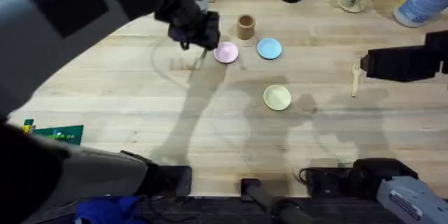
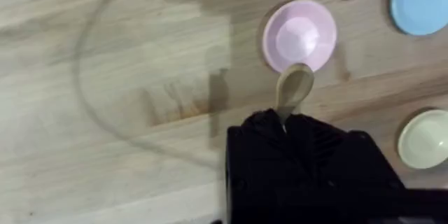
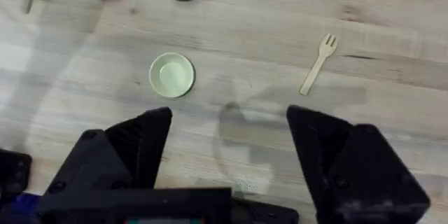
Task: Pick up a utensil and set it on the pink plate, then put the other utensil in the container.
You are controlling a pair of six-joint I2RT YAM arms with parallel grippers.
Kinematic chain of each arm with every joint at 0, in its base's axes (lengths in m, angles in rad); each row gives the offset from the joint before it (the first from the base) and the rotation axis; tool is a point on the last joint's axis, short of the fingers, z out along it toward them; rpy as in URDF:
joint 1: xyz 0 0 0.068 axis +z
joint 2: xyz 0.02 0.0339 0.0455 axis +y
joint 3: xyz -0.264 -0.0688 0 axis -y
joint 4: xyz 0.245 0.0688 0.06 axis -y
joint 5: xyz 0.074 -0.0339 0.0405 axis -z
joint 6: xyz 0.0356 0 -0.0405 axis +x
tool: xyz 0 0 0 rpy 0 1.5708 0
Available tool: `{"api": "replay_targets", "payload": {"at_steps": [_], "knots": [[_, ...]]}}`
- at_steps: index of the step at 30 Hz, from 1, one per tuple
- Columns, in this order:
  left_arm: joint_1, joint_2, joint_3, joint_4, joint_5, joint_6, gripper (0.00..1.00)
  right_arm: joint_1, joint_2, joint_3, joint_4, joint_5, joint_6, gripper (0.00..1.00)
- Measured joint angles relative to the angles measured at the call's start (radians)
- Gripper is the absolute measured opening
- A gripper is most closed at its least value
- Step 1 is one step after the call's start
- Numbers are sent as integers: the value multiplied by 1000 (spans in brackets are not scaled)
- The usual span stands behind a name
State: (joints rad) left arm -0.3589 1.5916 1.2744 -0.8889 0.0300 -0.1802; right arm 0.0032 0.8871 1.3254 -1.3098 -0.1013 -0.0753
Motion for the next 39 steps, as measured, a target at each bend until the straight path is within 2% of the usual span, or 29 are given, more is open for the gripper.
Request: {"api": "replay_targets", "payload": {"at_steps": [7, 14, 25, 39], "knots": [[-41, 185, 156, -24, 0, 0, 40, 0, 0, 0, 0, 0, 0, 997], [-46, 325, 258, -9, 2, 0, 40, 0, 0, 0, 0, 0, 0, 998], [-46, 414, 273, 40, 26, 0, 41, 0, 0, 0, 0, 0, 0, 997], [-46, 425, 274, 36, 29, 0, 231, 0, 0, 0, 0, 0, 0, 998]]}}
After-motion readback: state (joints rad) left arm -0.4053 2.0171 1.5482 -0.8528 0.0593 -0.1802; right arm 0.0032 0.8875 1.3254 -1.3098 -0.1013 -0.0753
